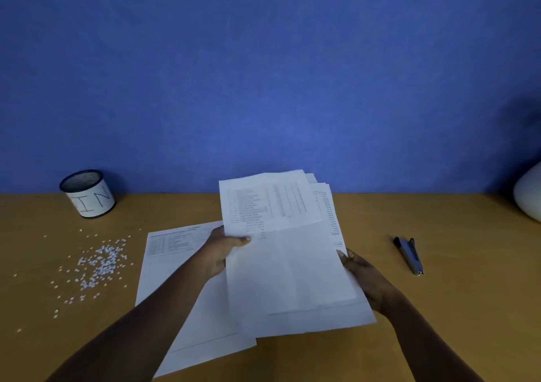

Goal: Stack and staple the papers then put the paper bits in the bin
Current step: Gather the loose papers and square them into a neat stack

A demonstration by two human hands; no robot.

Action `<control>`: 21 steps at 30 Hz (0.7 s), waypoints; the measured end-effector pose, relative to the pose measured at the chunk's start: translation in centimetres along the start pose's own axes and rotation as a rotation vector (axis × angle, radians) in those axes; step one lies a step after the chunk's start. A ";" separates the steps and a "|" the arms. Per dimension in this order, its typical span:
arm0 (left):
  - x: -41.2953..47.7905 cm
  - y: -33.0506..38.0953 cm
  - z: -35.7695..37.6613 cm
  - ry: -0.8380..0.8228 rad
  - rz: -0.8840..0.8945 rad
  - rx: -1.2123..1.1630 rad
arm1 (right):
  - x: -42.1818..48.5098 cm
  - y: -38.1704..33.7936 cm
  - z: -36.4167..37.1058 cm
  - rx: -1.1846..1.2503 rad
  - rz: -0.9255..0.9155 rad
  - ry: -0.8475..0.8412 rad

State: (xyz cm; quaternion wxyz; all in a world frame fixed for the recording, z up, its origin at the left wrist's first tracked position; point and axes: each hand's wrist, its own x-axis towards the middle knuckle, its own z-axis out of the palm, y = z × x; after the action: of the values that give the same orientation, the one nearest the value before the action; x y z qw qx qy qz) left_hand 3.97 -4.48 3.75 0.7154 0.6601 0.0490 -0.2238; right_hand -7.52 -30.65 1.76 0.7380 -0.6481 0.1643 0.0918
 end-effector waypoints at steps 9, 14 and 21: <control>-0.4 -1.2 0.3 -0.090 0.065 0.189 | 0.6 -0.1 -0.1 0.038 0.092 -0.012; -0.6 -2.1 1.1 -0.111 0.049 0.242 | 1.0 0.2 0.5 -0.047 0.023 -0.023; -0.4 -2.7 1.2 0.089 -0.031 0.250 | 1.0 0.5 0.8 -0.118 -0.087 0.059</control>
State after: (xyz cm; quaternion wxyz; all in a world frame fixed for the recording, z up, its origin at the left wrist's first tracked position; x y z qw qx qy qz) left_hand 2.26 -5.61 1.54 0.6210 0.7526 0.0626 -0.2097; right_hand -6.63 -29.91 1.00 0.6965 -0.6996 0.1517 0.0499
